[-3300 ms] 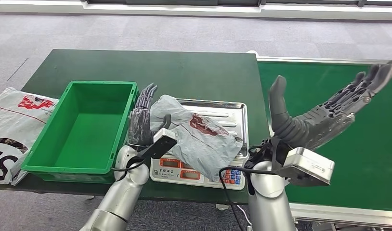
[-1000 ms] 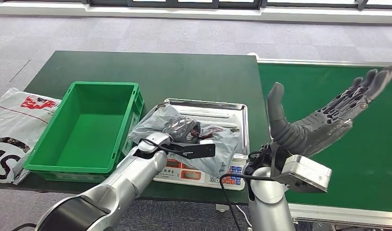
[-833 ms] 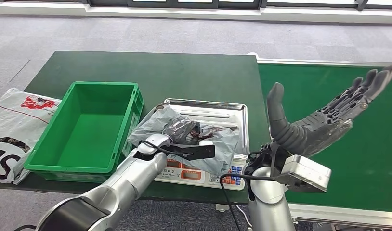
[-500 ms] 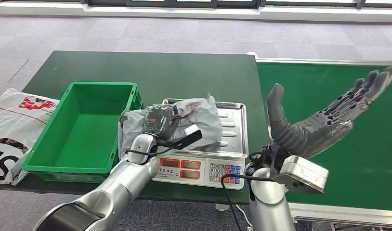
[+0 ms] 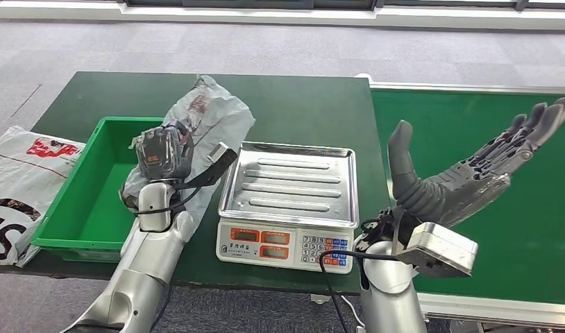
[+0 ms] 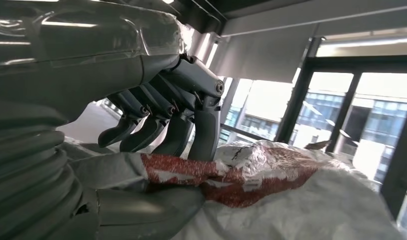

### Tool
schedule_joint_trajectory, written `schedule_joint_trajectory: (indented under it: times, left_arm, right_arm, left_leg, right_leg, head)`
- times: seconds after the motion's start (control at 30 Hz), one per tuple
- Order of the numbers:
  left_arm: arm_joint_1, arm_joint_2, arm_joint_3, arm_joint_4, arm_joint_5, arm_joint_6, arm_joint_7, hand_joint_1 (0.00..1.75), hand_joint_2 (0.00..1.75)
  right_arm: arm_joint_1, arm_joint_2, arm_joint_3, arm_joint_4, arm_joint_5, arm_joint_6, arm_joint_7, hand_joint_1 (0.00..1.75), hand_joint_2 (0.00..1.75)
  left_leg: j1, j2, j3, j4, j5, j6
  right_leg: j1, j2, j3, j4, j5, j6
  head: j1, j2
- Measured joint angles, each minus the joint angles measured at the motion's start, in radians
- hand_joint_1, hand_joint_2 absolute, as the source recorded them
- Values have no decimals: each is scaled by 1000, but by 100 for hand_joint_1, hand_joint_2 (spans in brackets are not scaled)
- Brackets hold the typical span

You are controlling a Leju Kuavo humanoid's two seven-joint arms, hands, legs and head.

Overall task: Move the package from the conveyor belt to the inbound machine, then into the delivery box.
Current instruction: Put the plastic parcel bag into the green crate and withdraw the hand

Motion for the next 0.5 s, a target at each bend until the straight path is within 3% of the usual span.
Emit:
schedule_joint_trajectory:
  times: [0.13,0.3,0.4,0.5]
  left_arm:
    - [33,60,-32,-86,0,0,213,175,175]
    - [62,188,-159,-197,0,0,503,175,175]
    - [66,263,-228,-236,0,0,582,175,175]
    - [68,307,-270,-255,0,0,587,175,175]
  right_arm:
    - [0,0,0,0,2,0,0,0,175]
    - [0,0,0,0,2,0,0,0,175]
    - [0,0,0,0,4,0,0,0,175]
    - [0,0,0,0,6,0,0,0,175]
  left_leg:
    - [0,1,0,0,0,0]
    - [2,1,0,0,0,0]
    - [2,0,-1,0,0,-1]
    - [2,0,-1,0,0,-1]
  right_leg:
    - [1,1,-1,0,0,0]
    - [2,1,-1,0,0,-1]
    - [2,0,-1,0,0,-1]
    - [2,0,-1,0,0,-1]
  head:
    - [0,0]
    - [0,0]
    - [0,0]
    - [0,0]
